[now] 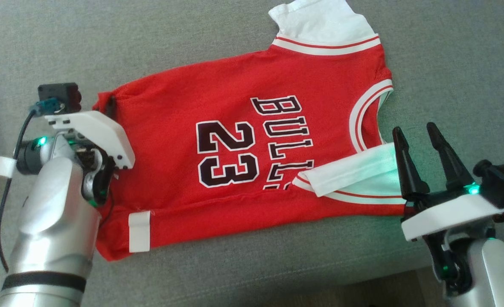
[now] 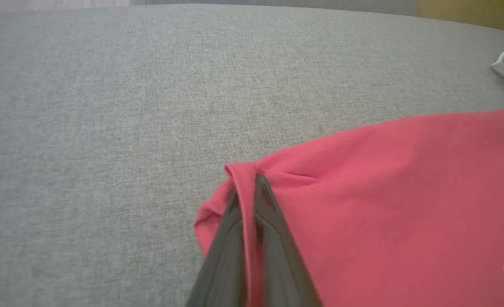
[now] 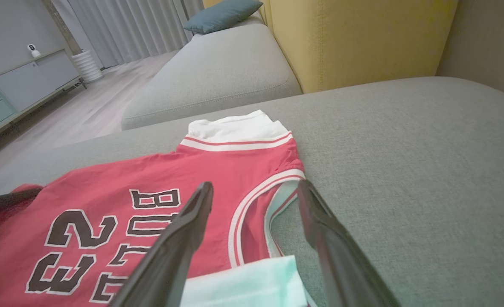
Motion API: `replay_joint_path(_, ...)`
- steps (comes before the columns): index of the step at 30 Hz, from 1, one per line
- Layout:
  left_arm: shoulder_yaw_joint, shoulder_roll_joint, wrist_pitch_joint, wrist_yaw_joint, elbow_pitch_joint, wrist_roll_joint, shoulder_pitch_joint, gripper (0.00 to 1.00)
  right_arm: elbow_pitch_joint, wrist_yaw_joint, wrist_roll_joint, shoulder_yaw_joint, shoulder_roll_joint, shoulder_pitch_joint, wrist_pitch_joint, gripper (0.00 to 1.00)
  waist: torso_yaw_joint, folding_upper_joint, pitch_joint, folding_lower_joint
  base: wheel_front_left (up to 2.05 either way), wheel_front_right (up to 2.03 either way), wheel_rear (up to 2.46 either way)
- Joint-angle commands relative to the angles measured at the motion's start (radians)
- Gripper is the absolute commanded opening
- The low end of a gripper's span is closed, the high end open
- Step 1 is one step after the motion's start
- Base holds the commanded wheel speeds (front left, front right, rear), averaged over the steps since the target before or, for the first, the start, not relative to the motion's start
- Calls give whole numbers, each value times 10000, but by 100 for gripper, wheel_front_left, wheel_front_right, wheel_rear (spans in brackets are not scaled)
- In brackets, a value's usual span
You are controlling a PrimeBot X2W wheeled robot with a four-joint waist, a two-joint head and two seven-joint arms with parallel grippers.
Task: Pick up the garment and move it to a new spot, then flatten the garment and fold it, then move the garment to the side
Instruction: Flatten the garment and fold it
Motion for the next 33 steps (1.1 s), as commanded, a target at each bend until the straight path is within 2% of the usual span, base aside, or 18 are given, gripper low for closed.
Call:
replay_joint_path(1, 367, 339, -164, -36, -188, -54, -414, 0, -244, 35, 99, 88, -42, -284, -32, 100, 21, 0, -11, -1, 0, 0, 0)
replay_joint_path(8, 230, 325, -733, -28, -180, 72, -621, 0, 435, 35, 393, -313, -567, -1007, 297, 100, 220, 0, 31, -1, 0, 0, 0)
replay_joint_path(18, -311, -255, -812, -209, -612, 127, -1259, 0, 2957, 35, 1379, -366, -1843, -4132, 1264, 100, 1172, 0, 795, -1, 0, 0, 0)
replay_joint_path(26, -809, -764, -748, -400, -689, 96, -1826, 0, 5262, 35, 1839, 451, -2810, -6952, 2181, 100, 2022, 0, 1562, -1, 0, 0, 0)
replay_joint_path(33, -1313, -1082, -843, -511, -585, -2, -2274, 0, 7525, 35, 2029, 1574, -3257, -9111, 2672, 100, 2642, 0, 2145, -1, 0, 0, 0)
